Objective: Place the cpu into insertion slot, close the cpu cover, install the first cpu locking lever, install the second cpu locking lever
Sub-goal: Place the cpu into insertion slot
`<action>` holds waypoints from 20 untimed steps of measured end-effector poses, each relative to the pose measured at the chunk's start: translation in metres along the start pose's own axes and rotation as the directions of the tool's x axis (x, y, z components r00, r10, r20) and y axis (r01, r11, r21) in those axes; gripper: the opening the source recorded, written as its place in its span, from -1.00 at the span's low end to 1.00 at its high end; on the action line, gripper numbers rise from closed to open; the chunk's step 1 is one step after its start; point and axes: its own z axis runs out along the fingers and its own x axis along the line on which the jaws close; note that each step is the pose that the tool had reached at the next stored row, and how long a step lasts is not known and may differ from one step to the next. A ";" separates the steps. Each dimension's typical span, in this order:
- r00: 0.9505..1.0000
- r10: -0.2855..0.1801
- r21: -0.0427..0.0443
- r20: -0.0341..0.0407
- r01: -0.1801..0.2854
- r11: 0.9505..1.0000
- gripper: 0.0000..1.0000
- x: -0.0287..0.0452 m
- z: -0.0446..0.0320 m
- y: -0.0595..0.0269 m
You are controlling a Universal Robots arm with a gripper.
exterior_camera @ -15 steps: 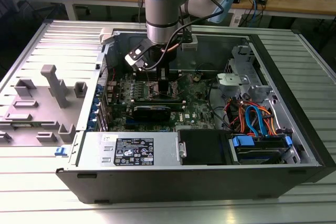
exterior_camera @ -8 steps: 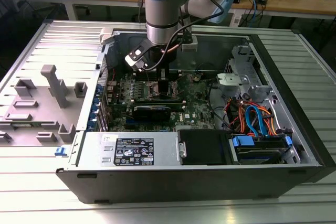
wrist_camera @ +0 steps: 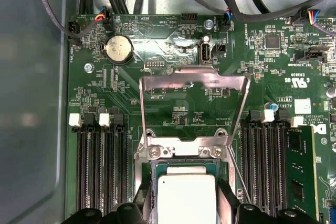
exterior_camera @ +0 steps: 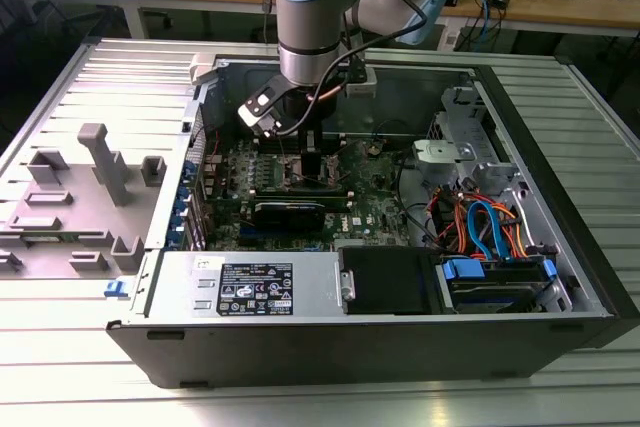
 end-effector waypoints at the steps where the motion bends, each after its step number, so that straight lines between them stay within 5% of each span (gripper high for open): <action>1: 1.000 0.000 0.000 0.000 0.000 1.000 0.22 0.0000 -0.0001 0.0000; 16: 1.000 0.000 0.000 0.000 0.000 1.000 0.22 -0.0002 -0.0003 0.0003; 20: 1.000 0.000 0.000 0.000 0.000 1.000 0.50 -0.0001 -0.0004 0.0005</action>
